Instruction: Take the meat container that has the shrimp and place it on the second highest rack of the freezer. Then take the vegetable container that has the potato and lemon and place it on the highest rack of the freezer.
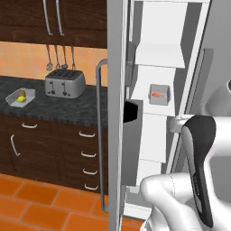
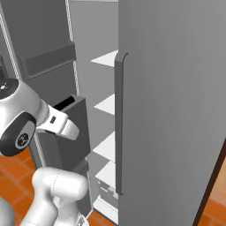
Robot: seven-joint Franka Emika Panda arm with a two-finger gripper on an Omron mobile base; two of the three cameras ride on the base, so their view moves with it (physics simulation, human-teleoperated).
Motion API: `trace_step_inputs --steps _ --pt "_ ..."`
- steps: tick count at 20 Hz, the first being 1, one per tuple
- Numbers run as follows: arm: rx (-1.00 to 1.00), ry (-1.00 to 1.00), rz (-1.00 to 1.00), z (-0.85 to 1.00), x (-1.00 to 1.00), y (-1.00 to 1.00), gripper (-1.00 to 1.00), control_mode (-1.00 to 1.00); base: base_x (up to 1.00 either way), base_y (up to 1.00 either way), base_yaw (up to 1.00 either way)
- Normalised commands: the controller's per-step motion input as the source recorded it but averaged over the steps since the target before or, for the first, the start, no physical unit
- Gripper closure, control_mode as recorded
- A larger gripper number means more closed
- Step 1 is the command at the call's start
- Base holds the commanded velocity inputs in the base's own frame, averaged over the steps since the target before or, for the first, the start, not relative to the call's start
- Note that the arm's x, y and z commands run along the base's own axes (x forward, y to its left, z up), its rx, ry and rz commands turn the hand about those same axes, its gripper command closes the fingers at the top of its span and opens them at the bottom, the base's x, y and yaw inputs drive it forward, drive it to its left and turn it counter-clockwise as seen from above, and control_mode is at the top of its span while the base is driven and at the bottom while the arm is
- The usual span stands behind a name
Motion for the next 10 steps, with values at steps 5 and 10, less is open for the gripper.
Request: trace_step_inputs --steps 5,10 --pt "0.00 0.00 0.05 0.02 0.00 0.00 -1.00 -1.00 0.00 0.00 0.00" --pt "0.00 0.00 0.00 0.00 -0.06 0.00 -1.00 1.00 -0.38 -0.04 0.02"
